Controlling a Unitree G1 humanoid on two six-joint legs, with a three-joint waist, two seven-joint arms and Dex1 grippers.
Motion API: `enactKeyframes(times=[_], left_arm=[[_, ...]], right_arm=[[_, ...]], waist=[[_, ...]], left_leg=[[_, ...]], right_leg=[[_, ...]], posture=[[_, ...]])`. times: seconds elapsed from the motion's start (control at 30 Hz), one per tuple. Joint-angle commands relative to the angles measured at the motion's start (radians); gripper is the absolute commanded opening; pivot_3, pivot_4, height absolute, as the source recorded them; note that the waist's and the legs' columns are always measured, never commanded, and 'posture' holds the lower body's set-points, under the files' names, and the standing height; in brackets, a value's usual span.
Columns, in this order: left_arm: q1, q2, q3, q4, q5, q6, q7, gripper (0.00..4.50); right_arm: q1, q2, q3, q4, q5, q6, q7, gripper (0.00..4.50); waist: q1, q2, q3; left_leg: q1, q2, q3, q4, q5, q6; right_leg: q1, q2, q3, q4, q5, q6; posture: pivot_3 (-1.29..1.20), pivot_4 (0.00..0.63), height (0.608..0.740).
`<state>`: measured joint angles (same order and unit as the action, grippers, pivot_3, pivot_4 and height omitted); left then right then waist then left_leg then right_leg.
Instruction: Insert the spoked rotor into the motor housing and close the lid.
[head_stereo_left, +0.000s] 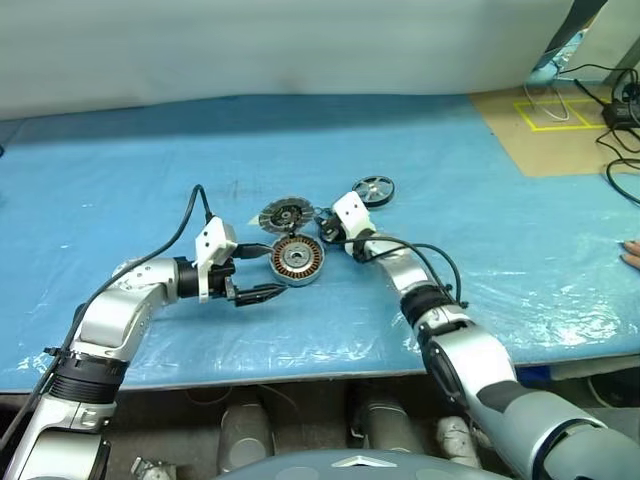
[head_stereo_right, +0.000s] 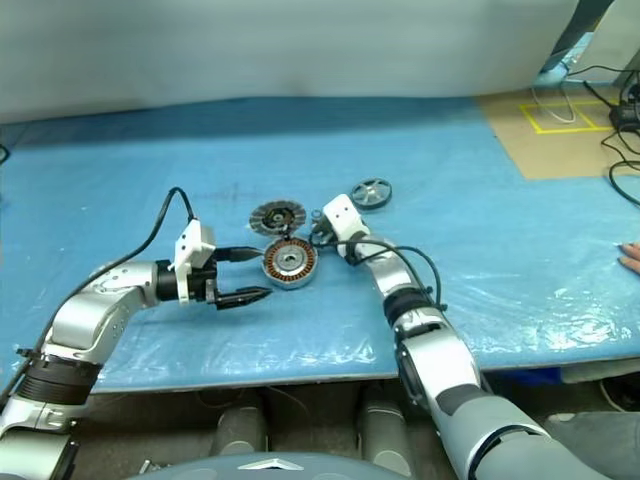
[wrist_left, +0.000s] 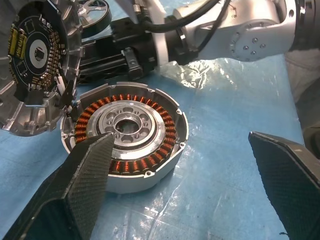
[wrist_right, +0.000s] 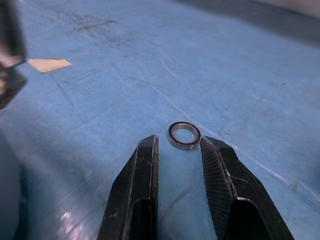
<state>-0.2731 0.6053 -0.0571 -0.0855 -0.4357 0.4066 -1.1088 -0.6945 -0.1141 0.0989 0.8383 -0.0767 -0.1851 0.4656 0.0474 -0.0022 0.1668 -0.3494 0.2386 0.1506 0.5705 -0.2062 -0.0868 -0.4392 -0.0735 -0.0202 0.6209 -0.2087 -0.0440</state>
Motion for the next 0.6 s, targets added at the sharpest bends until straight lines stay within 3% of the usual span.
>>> enactKeyframes(times=[0.03,0.33,0.6], left_arm=[[-0.018,-0.002,0.000,-0.022,-0.018,0.005,-0.010,4.50],[-0.026,-0.008,-0.011,0.004,-0.015,-0.002,-0.028,4.50],[-0.045,-0.017,-0.016,0.032,-0.005,-0.015,-0.038,4.50]], right_arm=[[0.130,-0.063,-0.014,-0.207,0.014,0.107,0.016,1.32],[0.409,-0.209,-0.023,-0.748,0.099,0.400,0.104,1.32],[0.347,-0.191,0.031,-0.754,0.071,0.417,0.098,1.32]], waist=[[-0.001,0.000,0.000],[-0.005,0.000,0.000],[-0.007,0.000,0.000]], left_leg=[[0.000,0.000,0.000,0.000,0.000,0.000],[0.002,0.000,0.000,-0.004,0.000,0.000],[0.001,0.000,0.000,-0.006,0.000,0.000]], right_leg=[[0.001,0.000,0.000,0.000,0.000,0.000],[0.002,0.001,0.001,-0.004,0.000,0.001],[0.001,0.002,0.001,-0.004,0.000,0.001]], posture=[[0.00,0.150,0.740],[0.00,0.150,0.740],[0.00,0.150,0.740]])
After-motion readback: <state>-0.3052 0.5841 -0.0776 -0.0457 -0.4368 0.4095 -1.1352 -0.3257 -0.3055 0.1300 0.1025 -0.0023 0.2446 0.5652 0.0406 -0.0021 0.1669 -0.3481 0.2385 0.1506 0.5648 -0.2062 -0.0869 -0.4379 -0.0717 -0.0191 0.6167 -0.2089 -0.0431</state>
